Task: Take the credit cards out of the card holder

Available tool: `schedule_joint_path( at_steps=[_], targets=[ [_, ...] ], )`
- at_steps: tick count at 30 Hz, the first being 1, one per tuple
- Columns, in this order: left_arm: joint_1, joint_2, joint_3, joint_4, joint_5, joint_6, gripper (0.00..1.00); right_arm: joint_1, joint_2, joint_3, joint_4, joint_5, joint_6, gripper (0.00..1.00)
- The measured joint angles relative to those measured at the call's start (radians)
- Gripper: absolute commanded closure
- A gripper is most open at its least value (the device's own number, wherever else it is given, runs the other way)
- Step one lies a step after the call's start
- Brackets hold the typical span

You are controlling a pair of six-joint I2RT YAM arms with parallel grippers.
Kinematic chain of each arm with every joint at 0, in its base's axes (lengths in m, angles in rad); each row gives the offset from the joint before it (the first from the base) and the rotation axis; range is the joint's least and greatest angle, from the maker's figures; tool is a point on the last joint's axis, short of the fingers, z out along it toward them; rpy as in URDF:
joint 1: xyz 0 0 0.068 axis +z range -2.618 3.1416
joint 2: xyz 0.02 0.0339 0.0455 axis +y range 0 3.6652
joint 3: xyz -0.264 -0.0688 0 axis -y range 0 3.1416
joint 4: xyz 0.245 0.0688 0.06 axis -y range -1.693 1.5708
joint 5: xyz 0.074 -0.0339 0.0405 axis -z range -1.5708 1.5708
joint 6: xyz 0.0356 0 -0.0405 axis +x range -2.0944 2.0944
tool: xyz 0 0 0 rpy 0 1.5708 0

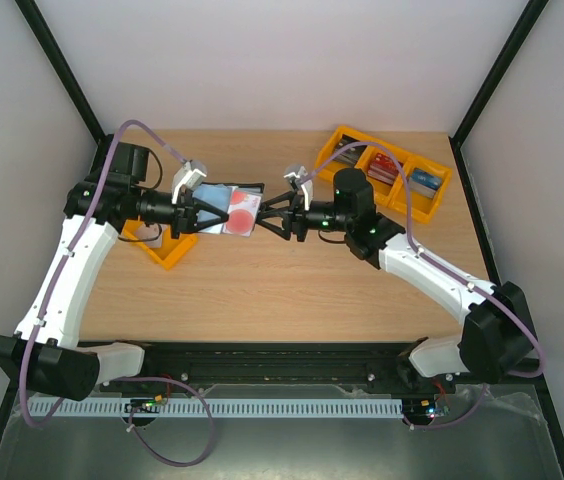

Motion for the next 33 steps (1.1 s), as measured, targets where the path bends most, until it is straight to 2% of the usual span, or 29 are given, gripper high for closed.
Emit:
schedule_joint_path(
  at_steps=[8, 17, 18, 19, 24, 25, 26, 28, 29, 30, 31, 33],
  targets=[
    [0.000, 0.000, 0.000, 0.001, -0.008, -0.010, 0.98, 0.003, 0.000, 0.000, 0.027, -0.035, 0.029, 0.39],
    [-0.019, 0.000, -0.017, 0.034, -0.044, -0.038, 0.98, 0.053, 0.021, 0.015, 0.110, -0.055, 0.100, 0.35],
    [-0.021, 0.000, -0.019, 0.037, -0.047, -0.039, 0.98, 0.058, 0.025, 0.016, 0.126, -0.054, 0.113, 0.38],
    [-0.023, 0.000, -0.023, 0.040, -0.050, -0.039, 0.98, 0.064, 0.029, 0.018, 0.142, -0.052, 0.127, 0.45],
    [-0.025, 0.000, -0.031, 0.043, -0.056, -0.042, 0.97, 0.085, 0.050, 0.021, 0.232, -0.024, 0.204, 0.85],
    [-0.025, 0.000, -0.031, 0.043, -0.055, -0.043, 0.90, 0.087, 0.056, 0.023, 0.246, -0.022, 0.224, 0.91],
    [-0.025, 0.000, -0.032, 0.044, -0.056, -0.046, 0.73, 0.089, 0.061, 0.024, 0.257, -0.021, 0.236, 0.97],
    [-0.023, 0.000, -0.034, 0.054, -0.057, -0.058, 0.28, 0.091, 0.065, 0.029, 0.260, -0.021, 0.251, 0.98],
    [-0.021, 0.000, -0.035, 0.058, -0.058, -0.060, 0.14, 0.091, 0.066, 0.032, 0.249, -0.016, 0.253, 0.98],
    [-0.014, 0.000, -0.035, 0.068, -0.059, -0.069, 0.06, 0.091, 0.066, 0.043, 0.217, -0.006, 0.246, 0.98],
    [-0.009, 0.000, -0.035, 0.075, -0.063, -0.076, 0.02, 0.091, 0.066, 0.057, 0.182, 0.008, 0.231, 0.98],
    [0.007, -0.002, -0.035, 0.093, -0.098, -0.096, 0.01, 0.091, 0.066, 0.116, 0.043, 0.082, 0.187, 0.98]
  ],
)
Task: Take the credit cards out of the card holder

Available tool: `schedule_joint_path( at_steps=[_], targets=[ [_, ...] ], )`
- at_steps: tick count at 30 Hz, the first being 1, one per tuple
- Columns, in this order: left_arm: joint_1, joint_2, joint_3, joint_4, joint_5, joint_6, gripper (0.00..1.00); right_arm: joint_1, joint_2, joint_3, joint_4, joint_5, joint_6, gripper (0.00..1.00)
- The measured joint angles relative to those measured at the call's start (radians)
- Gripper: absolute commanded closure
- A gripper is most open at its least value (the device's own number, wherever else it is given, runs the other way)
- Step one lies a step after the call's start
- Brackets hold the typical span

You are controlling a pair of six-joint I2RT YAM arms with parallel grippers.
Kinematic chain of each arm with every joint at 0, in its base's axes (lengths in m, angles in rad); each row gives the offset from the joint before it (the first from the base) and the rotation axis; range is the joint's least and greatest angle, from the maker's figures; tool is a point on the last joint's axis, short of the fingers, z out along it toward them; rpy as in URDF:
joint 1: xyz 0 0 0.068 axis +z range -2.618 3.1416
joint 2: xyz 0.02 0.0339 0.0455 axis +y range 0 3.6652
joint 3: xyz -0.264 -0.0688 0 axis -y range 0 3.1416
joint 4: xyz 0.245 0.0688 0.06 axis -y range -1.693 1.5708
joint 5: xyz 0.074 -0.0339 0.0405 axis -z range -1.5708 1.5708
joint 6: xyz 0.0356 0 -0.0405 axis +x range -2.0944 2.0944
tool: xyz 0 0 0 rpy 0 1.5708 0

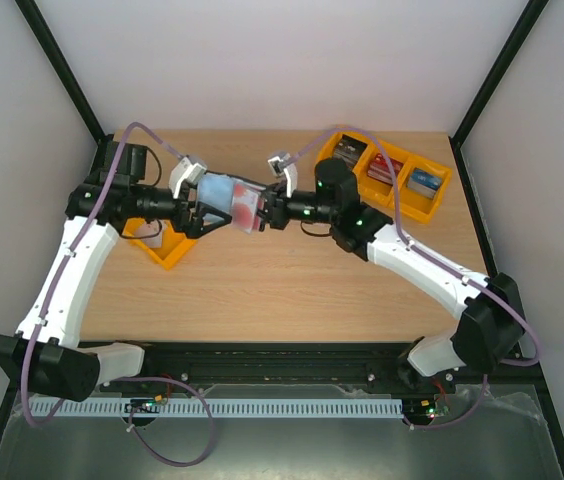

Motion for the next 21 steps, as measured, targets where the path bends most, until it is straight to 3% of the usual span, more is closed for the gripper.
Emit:
schedule_joint_path(
  at_steps=[3, 8, 11, 16, 21],
  targets=[
    [0.023, -0.008, 0.000, 0.036, -0.116, -0.041, 0.01, 0.005, 0.023, 0.128, -0.235, 0.180, -0.041, 0.98],
    [0.034, -0.016, -0.026, 0.118, -0.343, -0.102, 0.01, 0.042, 0.198, 0.439, -0.690, 0.709, -0.061, 0.98],
    [0.034, -0.016, -0.051, 0.138, -0.407, -0.123, 0.01, 0.060, 0.303, 0.516, -0.884, 0.907, -0.063, 0.98],
    [0.034, -0.017, -0.061, 0.150, -0.405, -0.142, 0.01, 0.086, 0.373, 0.571, -1.082, 1.016, -0.069, 0.98],
    [0.034, -0.018, -0.097, 0.170, -0.360, -0.159, 0.01, 0.098, 0.358, 0.622, -1.107, 0.977, -0.097, 0.98]
  ],
)
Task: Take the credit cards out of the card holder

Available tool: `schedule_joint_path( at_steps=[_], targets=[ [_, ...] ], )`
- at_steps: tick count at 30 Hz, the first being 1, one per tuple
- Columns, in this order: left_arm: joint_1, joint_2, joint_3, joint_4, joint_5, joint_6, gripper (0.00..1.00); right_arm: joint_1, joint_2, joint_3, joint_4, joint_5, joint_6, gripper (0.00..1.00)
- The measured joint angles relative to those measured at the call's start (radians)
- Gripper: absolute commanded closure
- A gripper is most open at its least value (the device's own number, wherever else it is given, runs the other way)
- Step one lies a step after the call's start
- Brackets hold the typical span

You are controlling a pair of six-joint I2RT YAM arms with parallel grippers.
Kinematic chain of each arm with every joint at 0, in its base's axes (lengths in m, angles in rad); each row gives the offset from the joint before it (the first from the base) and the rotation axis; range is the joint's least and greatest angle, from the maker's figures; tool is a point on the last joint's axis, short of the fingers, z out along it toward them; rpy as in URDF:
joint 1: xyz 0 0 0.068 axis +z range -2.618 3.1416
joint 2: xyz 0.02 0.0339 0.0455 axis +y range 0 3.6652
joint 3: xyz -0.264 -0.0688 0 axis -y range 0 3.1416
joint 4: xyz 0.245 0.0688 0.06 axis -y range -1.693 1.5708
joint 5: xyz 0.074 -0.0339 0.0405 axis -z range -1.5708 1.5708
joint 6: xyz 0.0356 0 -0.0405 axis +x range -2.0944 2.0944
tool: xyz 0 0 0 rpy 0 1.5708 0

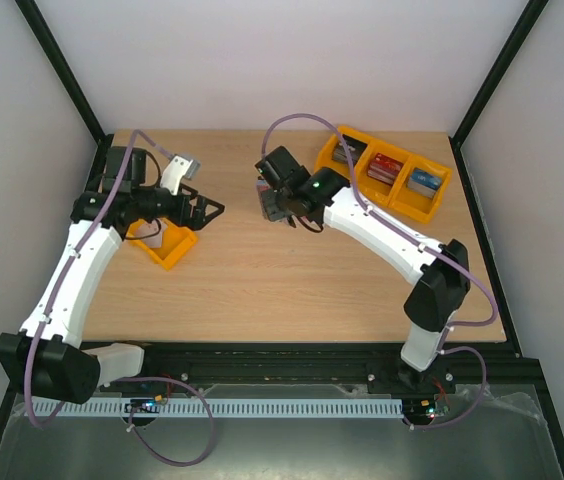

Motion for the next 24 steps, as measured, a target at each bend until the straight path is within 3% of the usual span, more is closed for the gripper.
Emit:
schedule_joint_path(
  at_steps=[7, 19, 21, 24],
  targets=[
    [-0.002, 0.000, -0.029, 0.001, 0.127, -0.001, 0.01, -0.010, -0.087, -0.034, 0.040, -0.232, -0.111, 0.98],
    [-0.031, 0.000, 0.001, -0.057, 0.316, 0.067, 0.03, -0.030, -0.354, -0.188, 0.280, -0.785, -0.266, 0.98],
    [-0.031, -0.001, 0.016, -0.087, 0.364, 0.093, 0.16, -0.030, -0.359, -0.200, 0.303, -0.840, -0.283, 0.98],
    [-0.019, -0.005, 0.039, -0.137, 0.433, 0.143, 0.53, -0.039, -0.360, -0.216, 0.310, -0.906, -0.314, 0.98]
  ],
)
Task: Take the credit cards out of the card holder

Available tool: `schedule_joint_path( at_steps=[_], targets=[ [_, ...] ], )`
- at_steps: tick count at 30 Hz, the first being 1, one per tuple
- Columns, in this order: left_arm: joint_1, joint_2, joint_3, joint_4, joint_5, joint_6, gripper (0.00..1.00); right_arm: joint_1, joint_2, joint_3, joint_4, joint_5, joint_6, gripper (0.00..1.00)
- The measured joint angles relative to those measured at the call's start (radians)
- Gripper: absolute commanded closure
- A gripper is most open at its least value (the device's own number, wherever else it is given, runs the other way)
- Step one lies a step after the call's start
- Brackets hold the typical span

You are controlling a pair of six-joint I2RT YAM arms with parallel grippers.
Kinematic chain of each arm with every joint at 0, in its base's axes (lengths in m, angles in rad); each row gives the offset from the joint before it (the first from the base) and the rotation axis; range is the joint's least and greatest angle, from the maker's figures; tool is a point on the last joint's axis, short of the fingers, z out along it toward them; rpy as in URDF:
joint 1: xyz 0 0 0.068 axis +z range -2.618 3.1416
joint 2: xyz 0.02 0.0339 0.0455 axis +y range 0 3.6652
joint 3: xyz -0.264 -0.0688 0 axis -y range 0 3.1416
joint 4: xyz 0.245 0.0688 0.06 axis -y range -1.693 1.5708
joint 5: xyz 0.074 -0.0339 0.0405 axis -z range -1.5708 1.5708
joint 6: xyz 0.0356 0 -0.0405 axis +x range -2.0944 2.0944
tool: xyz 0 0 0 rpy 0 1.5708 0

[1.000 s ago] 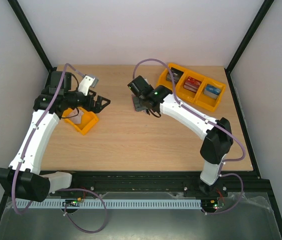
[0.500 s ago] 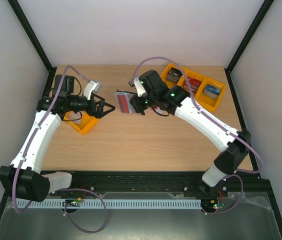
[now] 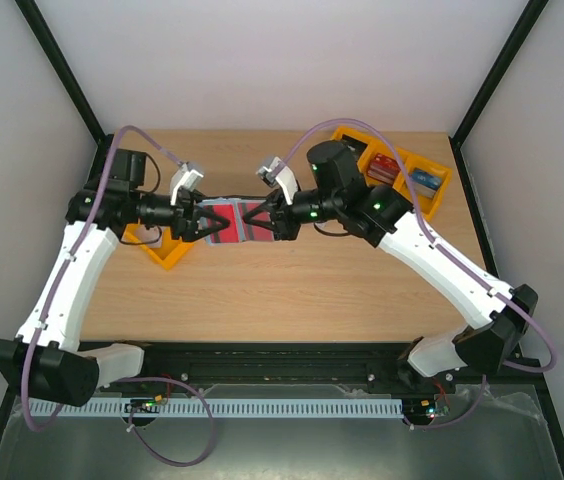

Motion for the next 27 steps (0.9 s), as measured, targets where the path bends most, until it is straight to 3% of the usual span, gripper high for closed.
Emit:
schedule_joint_path(
  at_steps=[3, 4, 9, 10, 13, 15, 18, 23, 27],
  targets=[
    [0.030, -0.021, 0.005, -0.039, 0.067, 0.050, 0.88, -0.020, -0.011, -0.027, 0.013, -0.045, -0.013, 0.98],
    [0.036, -0.028, 0.006, -0.053, 0.086, 0.063, 0.96, -0.029, -0.015, -0.034, 0.018, -0.057, -0.013, 0.98],
    [0.042, -0.039, 0.021, -0.097, 0.141, 0.121, 0.98, -0.061, -0.017, -0.042, 0.036, -0.115, -0.012, 0.97],
    [0.042, -0.039, 0.021, -0.103, 0.145, 0.124, 0.98, -0.062, -0.017, -0.046, 0.042, -0.127, -0.010, 0.91],
    [0.041, -0.039, 0.021, -0.108, 0.148, 0.124, 0.98, -0.077, -0.017, -0.052, 0.050, -0.147, 0.005, 0.58],
    [0.042, -0.038, 0.021, -0.105, 0.138, 0.108, 0.98, -0.100, -0.021, -0.056, 0.067, -0.126, 0.015, 0.52],
    [0.042, -0.038, 0.021, -0.063, 0.064, 0.036, 0.98, -0.140, -0.034, -0.057, 0.073, 0.000, 0.046, 0.52],
    [0.042, -0.038, 0.020, 0.026, -0.170, -0.091, 0.98, -0.166, -0.041, -0.050, 0.066, 0.296, 0.083, 0.67],
    [0.044, -0.035, 0.019, 0.053, -0.224, -0.126, 0.98, -0.122, -0.043, -0.064, 0.092, 0.252, 0.066, 0.66]
  ],
)
